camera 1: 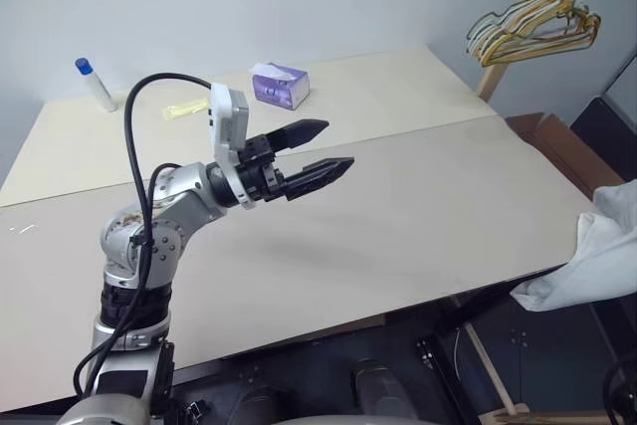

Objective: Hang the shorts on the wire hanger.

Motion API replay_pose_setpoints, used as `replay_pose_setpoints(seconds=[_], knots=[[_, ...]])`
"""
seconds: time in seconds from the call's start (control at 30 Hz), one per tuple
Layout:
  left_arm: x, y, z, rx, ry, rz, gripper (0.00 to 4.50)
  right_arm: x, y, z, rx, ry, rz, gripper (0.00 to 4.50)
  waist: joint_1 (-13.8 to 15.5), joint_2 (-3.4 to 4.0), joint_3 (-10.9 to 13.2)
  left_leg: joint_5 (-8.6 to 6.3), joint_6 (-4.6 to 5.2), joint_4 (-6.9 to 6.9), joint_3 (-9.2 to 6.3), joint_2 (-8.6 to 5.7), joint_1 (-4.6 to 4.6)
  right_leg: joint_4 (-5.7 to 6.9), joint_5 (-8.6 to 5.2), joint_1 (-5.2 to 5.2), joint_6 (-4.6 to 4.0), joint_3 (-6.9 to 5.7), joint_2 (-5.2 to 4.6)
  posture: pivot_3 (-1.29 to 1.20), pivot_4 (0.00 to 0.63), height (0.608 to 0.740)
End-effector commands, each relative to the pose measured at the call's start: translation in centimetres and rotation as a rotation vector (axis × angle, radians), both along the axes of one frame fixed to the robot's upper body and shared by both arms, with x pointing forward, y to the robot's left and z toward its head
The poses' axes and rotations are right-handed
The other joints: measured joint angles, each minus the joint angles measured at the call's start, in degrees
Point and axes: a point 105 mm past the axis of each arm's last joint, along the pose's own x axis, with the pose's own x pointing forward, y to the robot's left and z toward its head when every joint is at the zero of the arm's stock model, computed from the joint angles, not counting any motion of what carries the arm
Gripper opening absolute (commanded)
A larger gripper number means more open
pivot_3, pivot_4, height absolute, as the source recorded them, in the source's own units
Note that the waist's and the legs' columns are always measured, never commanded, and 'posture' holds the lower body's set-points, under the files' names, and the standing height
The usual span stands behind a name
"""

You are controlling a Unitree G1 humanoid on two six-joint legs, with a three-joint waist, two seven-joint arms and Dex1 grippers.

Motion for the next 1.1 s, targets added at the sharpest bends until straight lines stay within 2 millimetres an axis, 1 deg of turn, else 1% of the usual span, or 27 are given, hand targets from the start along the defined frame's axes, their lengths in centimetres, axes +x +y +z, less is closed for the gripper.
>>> replay_pose_setpoints(seconds=[0.03,0.17,0.23,0.27,0.43,0.47,0.57,0.67,0.7,0.83,0.97,1.1], knots=[[-0.2,0.1,1.7,-0.013,-0.076,0.005,4.50,-0.4,-0.6,1.3,-0.046,-0.055,-0.038,1.17,0.0,0.00,-0.2,0.00,0.00,0.00,0.00,0.00,0.00,-0.01,0.00,0.00,0.00,0.00,0.00,-0.17,0.007,0.740],[-0.2,0.1,1.7,-0.011,-0.077,0.003,4.50,-0.1,-0.4,2.0,-0.048,-0.108,-0.026,1.17,0.0,0.04,-0.6,0.00,0.00,0.02,0.01,-0.01,0.00,0.00,0.01,0.01,0.01,0.01,-0.01,-0.17,0.007,0.740],[-0.2,0.1,1.7,-0.008,-0.077,0.000,4.50,0.1,-0.5,1.6,-0.054,-0.065,-0.020,1.17,0.0,0.12,-0.7,0.00,0.01,0.02,0.02,-0.02,0.01,0.01,0.02,0.02,0.03,0.04,-0.01,-0.17,0.008,0.740],[-0.3,0.1,1.6,-0.007,-0.077,0.000,4.50,0.1,-0.5,1.5,-0.063,-0.049,-0.029,0.93,0.0,0.10,-0.7,0.00,0.01,0.02,0.04,-0.02,0.01,0.02,0.02,0.03,0.03,0.06,0.00,-0.17,0.008,0.740],[-0.4,0.2,1.5,-0.006,-0.075,0.004,4.50,0.4,-0.1,1.6,-0.081,-0.058,-0.003,0.93,0.0,0.13,-0.7,0.01,0.02,0.01,0.06,-0.02,0.02,0.04,0.03,0.03,0.03,0.11,0.01,-0.16,0.009,0.740],[-0.4,0.2,1.5,-0.005,-0.074,0.005,4.50,0.5,0.0,1.9,-0.110,-0.060,-0.002,0.93,0.0,0.13,-0.8,0.01,0.02,0.01,0.06,-0.01,0.02,0.04,0.03,0.03,0.03,0.11,0.02,-0.16,0.009,0.740],[-0.5,0.2,1.4,-0.005,-0.073,0.005,4.50,0.6,0.4,3.9,-0.264,-0.123,0.006,0.93,0.0,0.18,-0.8,0.01,0.02,0.01,0.06,-0.02,0.03,0.03,0.03,0.03,0.04,0.11,0.00,-0.16,0.003,0.740],[-0.6,0.2,1.4,-0.006,-0.074,0.001,4.50,0.8,0.4,4.6,-0.272,-0.159,-0.006,0.93,0.0,0.19,-0.8,0.01,0.02,0.02,0.09,-0.03,0.02,0.04,0.04,0.03,0.06,0.14,0.00,-0.17,0.001,0.740],[-0.6,0.1,1.4,-0.007,-0.075,-0.002,4.50,1.0,0.4,4.8,-0.303,-0.160,0.006,0.93,0.0,0.18,-0.9,0.02,0.01,0.03,0.09,-0.03,0.03,0.05,0.05,0.03,0.07,0.14,0.00,-0.17,0.000,0.740],[-0.4,0.0,1.4,-0.008,-0.077,-0.011,4.50,2.2,1.7,6.0,-0.379,-0.199,0.090,0.93,-0.1,0.19,-0.9,0.02,0.02,0.04,0.09,-0.03,0.05,0.05,0.06,0.03,0.07,0.15,0.00,-0.17,0.000,0.740],[-0.3,-0.1,1.6,-0.009,-0.086,-0.015,4.50,2.6,1.7,6.1,-0.368,-0.193,0.084,0.93,-0.1,0.21,-0.9,0.03,0.02,0.05,0.10,-0.02,0.05,0.07,0.07,0.03,0.07,0.16,0.01,-0.17,0.000,0.740],[-0.3,0.1,1.7,-0.008,-0.090,-0.015,4.50,2.2,1.0,5.4,-0.329,-0.194,0.039,0.93,0.0,0.21,-0.9,0.05,0.03,0.06,0.09,-0.03,0.06,0.06,0.08,0.03,0.07,0.16,0.00,-0.17,0.000,0.740]])
